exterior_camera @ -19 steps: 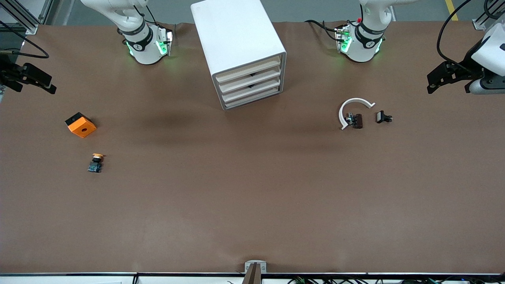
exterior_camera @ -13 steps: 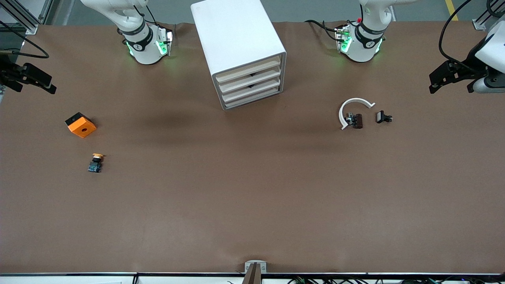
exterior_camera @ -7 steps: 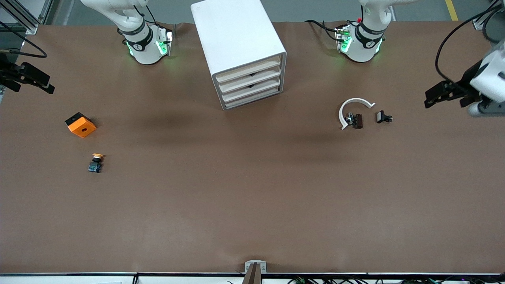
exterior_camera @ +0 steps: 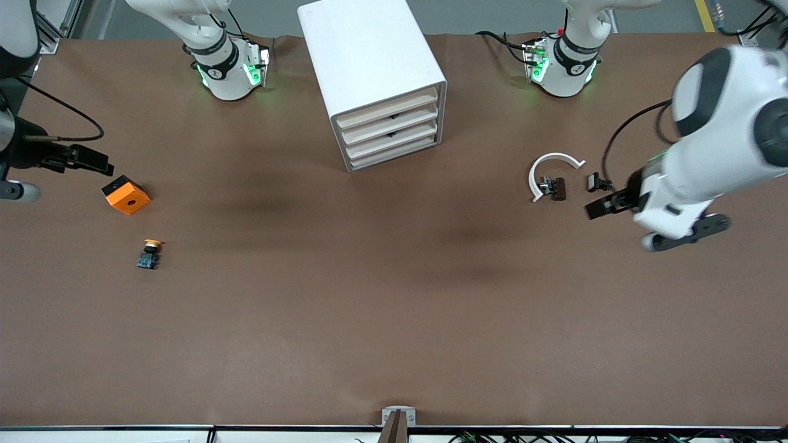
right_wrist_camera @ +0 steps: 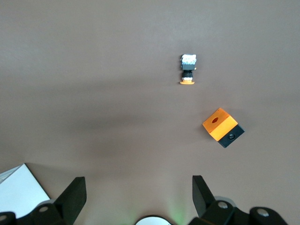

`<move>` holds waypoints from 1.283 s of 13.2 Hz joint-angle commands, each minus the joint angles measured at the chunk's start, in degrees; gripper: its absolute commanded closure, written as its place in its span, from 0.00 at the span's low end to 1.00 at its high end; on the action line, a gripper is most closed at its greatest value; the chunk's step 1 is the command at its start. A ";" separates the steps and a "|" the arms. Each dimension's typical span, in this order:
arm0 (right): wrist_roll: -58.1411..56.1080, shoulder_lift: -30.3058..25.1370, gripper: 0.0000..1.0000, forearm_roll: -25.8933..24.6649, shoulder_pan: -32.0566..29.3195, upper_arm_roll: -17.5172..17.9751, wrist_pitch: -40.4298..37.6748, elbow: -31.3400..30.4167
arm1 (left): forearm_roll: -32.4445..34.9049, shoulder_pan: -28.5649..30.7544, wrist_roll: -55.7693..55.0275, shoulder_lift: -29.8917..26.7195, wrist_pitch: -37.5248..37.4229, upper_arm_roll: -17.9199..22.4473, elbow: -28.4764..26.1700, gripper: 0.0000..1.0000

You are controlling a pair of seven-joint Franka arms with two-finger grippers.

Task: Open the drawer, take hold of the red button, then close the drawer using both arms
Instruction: 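Reach the left gripper to the upper drawer handle of the cabinet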

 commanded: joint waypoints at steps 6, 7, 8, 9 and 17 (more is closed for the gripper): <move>-0.82 4.95 0.00 -4.63 0.29 0.20 0.21 3.82 | -3.74 -11.49 -50.97 9.60 0.82 0.04 2.12 0.00; -0.83 5.13 0.00 -4.63 0.12 0.11 0.73 3.82 | -6.63 -12.10 -56.54 10.31 -0.67 0.04 2.03 0.00; -0.30 5.22 0.00 -4.89 0.29 0.11 1.09 3.82 | -9.45 -12.81 -59.91 11.36 -3.21 0.04 2.12 0.00; -0.04 5.40 0.00 -4.98 0.20 0.11 1.35 3.82 | -11.56 -13.16 -63.77 12.06 -7.06 0.04 1.94 0.00; 0.58 5.57 0.00 -1.82 0.03 -0.07 1.70 3.56 | -30.54 -16.32 -83.90 20.23 -15.27 0.04 2.29 0.24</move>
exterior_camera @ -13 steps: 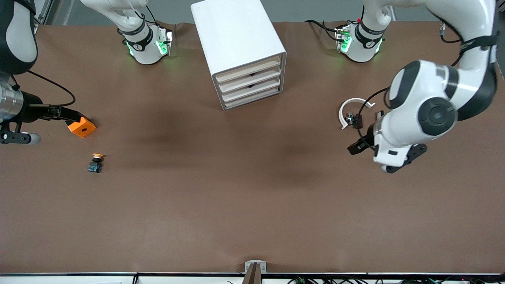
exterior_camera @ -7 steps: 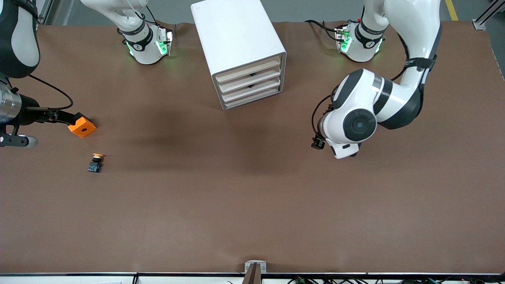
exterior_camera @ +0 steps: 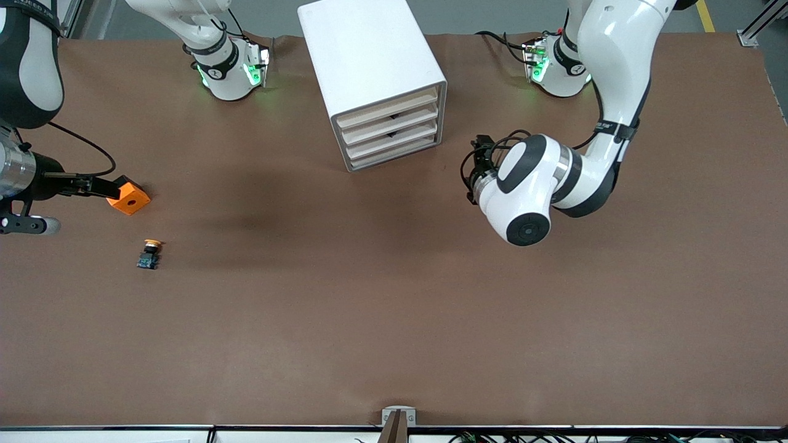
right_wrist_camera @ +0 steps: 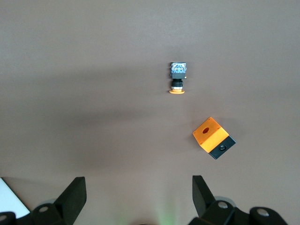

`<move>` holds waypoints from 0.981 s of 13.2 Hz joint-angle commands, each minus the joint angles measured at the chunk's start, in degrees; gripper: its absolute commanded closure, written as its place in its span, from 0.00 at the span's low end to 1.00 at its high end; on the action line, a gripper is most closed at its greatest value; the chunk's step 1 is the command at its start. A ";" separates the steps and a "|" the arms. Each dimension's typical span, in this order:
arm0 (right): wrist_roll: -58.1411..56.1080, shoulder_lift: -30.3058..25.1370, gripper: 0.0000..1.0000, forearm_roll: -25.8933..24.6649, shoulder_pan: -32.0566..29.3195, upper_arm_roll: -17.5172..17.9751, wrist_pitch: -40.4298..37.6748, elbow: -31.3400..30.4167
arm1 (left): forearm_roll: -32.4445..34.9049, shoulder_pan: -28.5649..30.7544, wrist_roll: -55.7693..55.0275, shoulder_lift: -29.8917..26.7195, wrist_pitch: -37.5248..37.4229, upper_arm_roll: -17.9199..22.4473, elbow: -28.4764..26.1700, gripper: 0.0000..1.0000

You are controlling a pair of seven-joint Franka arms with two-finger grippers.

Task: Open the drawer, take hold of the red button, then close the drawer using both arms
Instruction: 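Reach the left gripper to the upper drawer handle of the cabinet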

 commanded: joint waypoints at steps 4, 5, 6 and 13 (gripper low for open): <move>0.58 0.53 0.00 2.40 -1.23 -0.01 -0.72 0.89 | -10.62 -5.47 -12.37 6.59 -0.45 0.46 3.52 0.45; 0.58 0.53 0.00 3.01 -1.23 -0.01 -0.72 0.88 | -13.86 -5.38 -14.21 6.85 -0.27 0.55 3.52 0.57; 0.58 0.44 0.00 3.62 -1.32 -0.01 -0.72 0.88 | -15.55 -5.47 -15.45 6.85 -0.19 0.64 3.52 0.58; 0.67 0.44 0.00 3.63 -1.32 -0.01 -0.81 0.80 | -15.74 -9.43 -16.96 9.58 2.71 0.90 3.44 0.65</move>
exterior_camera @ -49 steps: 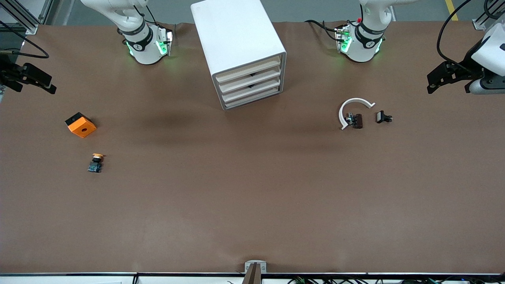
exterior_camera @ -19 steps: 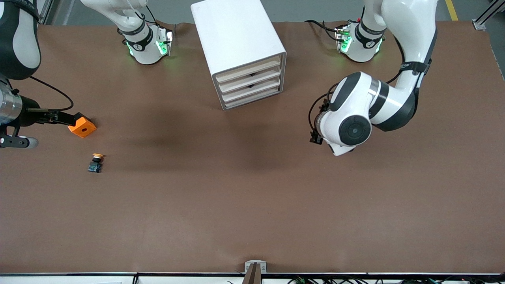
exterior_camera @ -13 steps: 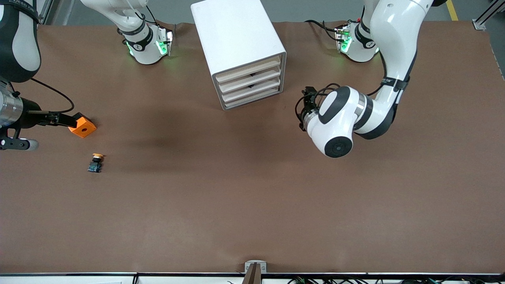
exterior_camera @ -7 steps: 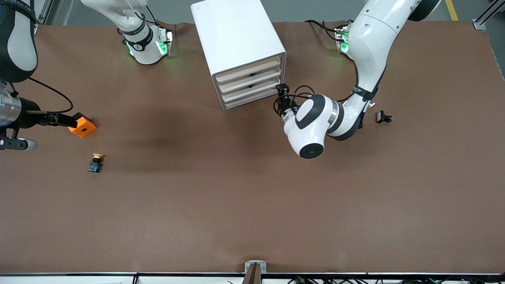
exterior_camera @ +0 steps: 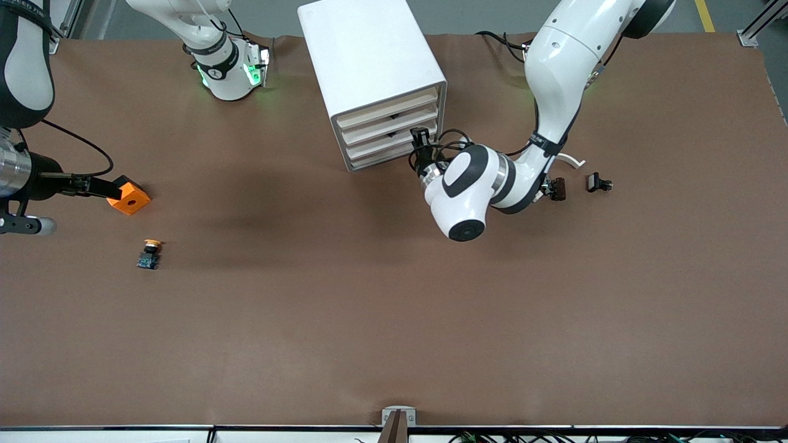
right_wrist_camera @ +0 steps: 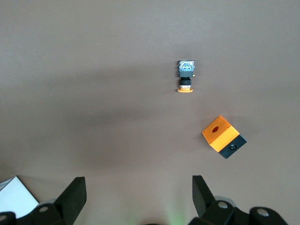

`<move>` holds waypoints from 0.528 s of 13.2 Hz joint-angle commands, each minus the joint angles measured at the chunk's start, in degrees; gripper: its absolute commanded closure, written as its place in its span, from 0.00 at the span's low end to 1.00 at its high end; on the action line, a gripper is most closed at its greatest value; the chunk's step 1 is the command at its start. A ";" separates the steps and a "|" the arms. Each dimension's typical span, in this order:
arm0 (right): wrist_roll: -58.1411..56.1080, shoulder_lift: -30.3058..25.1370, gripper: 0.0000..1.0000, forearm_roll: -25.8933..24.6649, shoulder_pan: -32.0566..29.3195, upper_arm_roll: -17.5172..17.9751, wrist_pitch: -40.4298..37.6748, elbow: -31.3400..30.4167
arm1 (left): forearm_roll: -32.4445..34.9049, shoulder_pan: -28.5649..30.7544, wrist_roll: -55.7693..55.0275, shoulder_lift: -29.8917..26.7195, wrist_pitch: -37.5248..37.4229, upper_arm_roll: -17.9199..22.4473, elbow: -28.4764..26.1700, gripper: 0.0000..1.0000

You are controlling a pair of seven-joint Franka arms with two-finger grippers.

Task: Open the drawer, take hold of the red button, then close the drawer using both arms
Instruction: 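Grasp the drawer handle with the left gripper and pull it open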

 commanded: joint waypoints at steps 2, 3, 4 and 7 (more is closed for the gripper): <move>0.57 0.37 0.00 0.84 -0.58 0.31 -0.70 0.80 | -1.12 -1.24 -0.74 1.40 0.69 0.69 1.19 0.65; 0.57 0.37 0.00 0.84 -0.58 0.31 -0.70 0.80 | -1.20 -1.93 -0.74 1.49 0.86 0.69 1.19 0.64; 0.57 0.37 0.00 0.84 -0.58 0.31 -0.61 0.80 | -1.29 -2.12 -0.83 1.49 0.95 0.69 1.19 0.64; 0.57 0.46 0.00 0.84 -1.11 0.31 -0.70 0.71 | -2.26 -2.20 -0.75 1.23 0.86 0.43 1.27 0.64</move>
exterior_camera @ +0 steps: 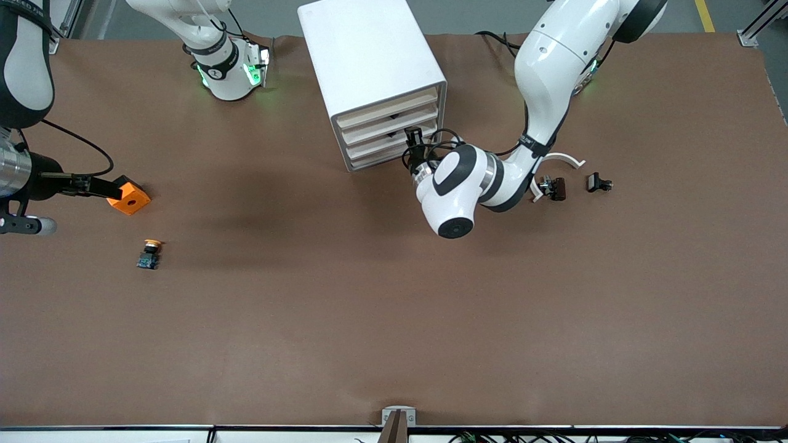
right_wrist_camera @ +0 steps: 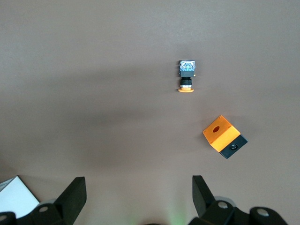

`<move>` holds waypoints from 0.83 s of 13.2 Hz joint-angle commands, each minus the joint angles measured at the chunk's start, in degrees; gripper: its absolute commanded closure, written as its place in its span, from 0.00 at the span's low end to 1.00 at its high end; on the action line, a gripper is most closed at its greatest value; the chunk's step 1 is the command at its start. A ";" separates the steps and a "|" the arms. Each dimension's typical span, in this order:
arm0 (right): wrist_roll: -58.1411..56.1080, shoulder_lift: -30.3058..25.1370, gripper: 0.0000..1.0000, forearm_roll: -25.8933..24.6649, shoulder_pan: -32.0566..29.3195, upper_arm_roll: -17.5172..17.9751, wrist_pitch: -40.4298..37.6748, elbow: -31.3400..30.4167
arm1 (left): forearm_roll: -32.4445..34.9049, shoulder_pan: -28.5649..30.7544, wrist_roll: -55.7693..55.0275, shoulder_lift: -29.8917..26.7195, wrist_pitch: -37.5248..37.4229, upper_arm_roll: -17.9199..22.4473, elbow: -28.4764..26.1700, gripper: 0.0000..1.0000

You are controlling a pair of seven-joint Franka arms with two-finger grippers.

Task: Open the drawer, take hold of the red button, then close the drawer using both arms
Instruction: 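Grasp the drawer handle with the left gripper and pull it open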

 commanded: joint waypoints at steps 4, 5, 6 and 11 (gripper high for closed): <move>0.54 0.45 0.00 0.93 -1.05 0.31 -0.58 0.71 | -0.99 -2.75 -0.39 0.68 0.13 0.42 0.91 0.64; 0.54 0.45 0.00 0.93 -1.14 0.31 -0.58 0.71 | -0.99 -3.19 -0.39 1.03 0.13 0.50 0.91 0.64; 0.46 0.45 0.00 0.93 -1.23 0.31 -0.67 0.71 | -0.90 -3.80 -0.39 1.12 0.13 0.50 0.91 0.64; 0.46 0.45 0.00 0.93 -1.32 0.31 -0.59 0.71 | -0.73 -5.65 -0.21 2.62 0.74 0.76 0.82 0.82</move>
